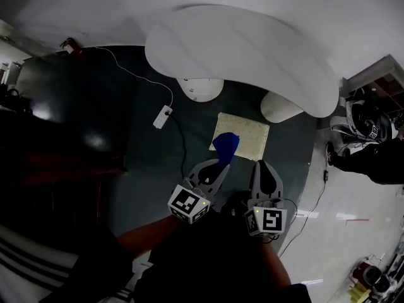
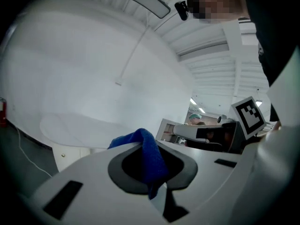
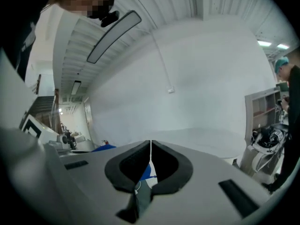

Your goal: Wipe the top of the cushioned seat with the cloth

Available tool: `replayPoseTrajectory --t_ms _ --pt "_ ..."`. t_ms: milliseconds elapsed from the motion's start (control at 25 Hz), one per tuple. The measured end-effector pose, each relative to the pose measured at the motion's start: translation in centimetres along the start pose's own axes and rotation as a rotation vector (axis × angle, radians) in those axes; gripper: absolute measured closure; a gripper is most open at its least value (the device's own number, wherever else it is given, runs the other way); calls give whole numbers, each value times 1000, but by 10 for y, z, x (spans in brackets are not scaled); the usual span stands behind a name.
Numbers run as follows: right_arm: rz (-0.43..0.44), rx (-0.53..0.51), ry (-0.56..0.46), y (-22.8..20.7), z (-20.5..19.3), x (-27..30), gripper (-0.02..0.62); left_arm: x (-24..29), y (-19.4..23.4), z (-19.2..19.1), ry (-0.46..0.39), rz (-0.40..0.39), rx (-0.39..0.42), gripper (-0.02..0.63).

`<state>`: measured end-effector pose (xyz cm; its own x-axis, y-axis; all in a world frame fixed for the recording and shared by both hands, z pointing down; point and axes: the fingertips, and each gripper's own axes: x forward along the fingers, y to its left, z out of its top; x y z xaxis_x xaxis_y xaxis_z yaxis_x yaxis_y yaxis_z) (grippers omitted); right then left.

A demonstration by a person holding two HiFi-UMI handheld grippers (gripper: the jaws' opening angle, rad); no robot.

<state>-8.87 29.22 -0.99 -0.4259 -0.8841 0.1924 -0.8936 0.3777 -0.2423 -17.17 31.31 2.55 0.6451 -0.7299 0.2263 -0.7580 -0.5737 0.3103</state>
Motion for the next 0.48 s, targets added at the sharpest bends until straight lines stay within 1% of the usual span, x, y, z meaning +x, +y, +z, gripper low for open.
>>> replayPoseTrajectory --t_ms 120,240,360,480 --pt "105 -36 5 29 9 -26 557 -15 -27 5 -30 66 15 571" --pt "174 -74 36 34 8 -63 557 -26 -65 2 -65 125 26 571" --pt "196 -93 13 21 20 -104 558 -35 -103 -3 -114 191 20 571" --pt "179 -127 4 -1 28 -136 558 -38 -140 -9 -145 233 1 571"
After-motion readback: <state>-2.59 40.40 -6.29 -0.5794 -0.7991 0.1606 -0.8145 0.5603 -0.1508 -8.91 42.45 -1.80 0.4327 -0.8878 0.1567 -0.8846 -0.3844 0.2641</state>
